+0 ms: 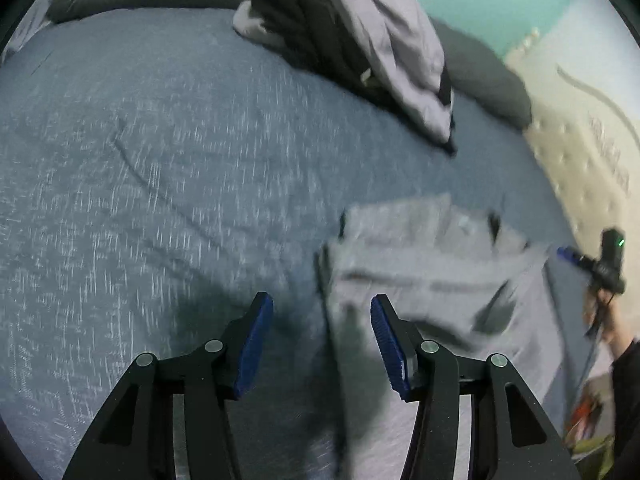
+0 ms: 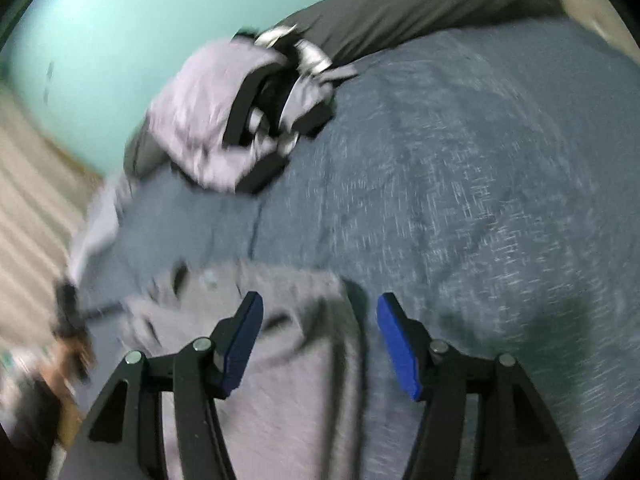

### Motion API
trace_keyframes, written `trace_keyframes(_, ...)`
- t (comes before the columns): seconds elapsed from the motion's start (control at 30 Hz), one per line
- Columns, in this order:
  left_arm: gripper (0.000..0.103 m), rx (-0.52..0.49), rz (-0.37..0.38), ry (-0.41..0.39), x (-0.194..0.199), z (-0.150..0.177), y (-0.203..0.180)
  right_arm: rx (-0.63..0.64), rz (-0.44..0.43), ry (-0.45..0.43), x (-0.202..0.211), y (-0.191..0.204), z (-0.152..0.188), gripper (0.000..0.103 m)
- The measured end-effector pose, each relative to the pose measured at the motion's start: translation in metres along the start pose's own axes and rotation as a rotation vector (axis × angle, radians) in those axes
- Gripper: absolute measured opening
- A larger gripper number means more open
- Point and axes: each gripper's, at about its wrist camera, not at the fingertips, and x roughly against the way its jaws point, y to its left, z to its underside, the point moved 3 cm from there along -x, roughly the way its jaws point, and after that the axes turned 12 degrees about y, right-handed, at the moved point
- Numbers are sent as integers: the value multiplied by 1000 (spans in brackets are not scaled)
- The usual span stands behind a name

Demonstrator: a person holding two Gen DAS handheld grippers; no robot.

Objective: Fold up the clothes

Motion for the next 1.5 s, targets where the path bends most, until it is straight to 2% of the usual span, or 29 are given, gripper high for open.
trace_keyframes(0.13,55,-32,-25,34,-15,8,-5,161,141,87,-17,9,24,61)
trace_keyframes(0.2,55,-59,-69,33,-21,6,-10,220,194,120,-29,14,31,61)
trace_keyframes(0.3,55,-47,-40,12,-26,-1,-11,284,253,135,-44,24,34,61)
trace_keyframes(0.4,55,-37,-16,-10,-30,-9,-13,307,280,122,-58,31,28,61)
trace_keyframes(0.5,55,-44,-28,-47,-35,-22,-15,308,314,87,-69,37,18,61)
trace_keyframes(0.63,55,-44,2,-89,-39,-36,-15,310,284,60,-78,42,5,59)
trace_keyframes(0.73,55,-32,10,-113,-41,-47,-14,321,296,69,-88,46,-2,55)
trace_keyframes(0.83,55,1,28,-138,-38,-59,-12,304,288,72,-93,46,-9,40)
trace_keyframes(0.9,55,19,30,-149,-35,-67,-12,284,276,67,-94,44,-12,23)
trace_keyframes(0.93,55,28,31,-165,-30,-71,-13,275,271,66,-95,43,-13,20)
trace_keyframes(1.07,57,52,62,-216,-13,-73,-9,251,272,52,-91,39,-14,14)
trace_keyframes(1.23,59,25,44,-160,-24,-60,-6,167,212,42,-86,29,-14,14)
trace_keyframes(1.33,59,1,23,-127,-35,-53,-6,60,141,40,-85,19,-16,23)
trace_keyframes(1.4,59,-3,25,-117,-41,-52,-6,55,150,12,-81,21,-19,41)
trace_keyframes(1.5,58,-10,30,-102,-49,-51,-5,116,178,14,-83,31,-22,41)
